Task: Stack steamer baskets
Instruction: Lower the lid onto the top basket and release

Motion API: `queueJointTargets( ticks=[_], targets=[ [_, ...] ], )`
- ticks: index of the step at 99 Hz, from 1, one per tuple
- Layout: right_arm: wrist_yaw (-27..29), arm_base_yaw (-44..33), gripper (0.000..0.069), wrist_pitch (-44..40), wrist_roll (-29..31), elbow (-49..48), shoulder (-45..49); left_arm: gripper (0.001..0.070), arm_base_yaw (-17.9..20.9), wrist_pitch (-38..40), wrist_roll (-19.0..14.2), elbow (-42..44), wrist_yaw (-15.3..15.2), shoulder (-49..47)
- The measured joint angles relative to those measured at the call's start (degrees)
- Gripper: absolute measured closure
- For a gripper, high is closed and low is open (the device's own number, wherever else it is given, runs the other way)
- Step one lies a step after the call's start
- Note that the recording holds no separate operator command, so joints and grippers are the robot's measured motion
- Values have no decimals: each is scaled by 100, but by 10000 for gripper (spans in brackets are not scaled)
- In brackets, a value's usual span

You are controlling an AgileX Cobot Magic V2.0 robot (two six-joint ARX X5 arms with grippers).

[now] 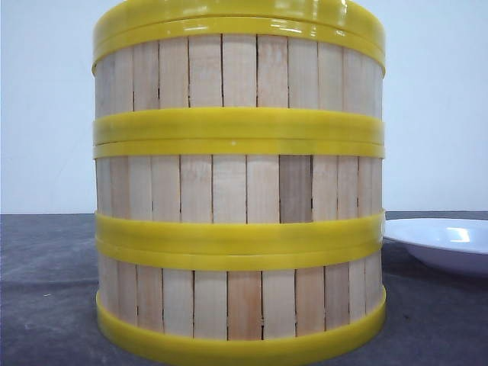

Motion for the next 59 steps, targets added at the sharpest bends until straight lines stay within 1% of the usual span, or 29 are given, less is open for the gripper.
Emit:
queueJointTargets(
  ticks=[6, 14, 26, 35, 59],
  targets=[
    [33, -2, 338, -20, -20, 9, -2, 434, 0, -9, 0, 0, -2, 0],
    [162, -2, 311, -11, -50, 87, -48, 435, 0, -11, 0, 0, -2, 0],
    [553, 50, 302, 7, -81, 400, -299, 434, 0, -15, 0, 0, -2, 0],
    [914, 144, 301, 74, -87, 636, -671, 434, 0, -15, 0, 0, 0, 0],
    [2151, 568, 301, 175, -175, 743, -1867, 434, 0, -4, 44, 0, 0, 0]
  ],
)
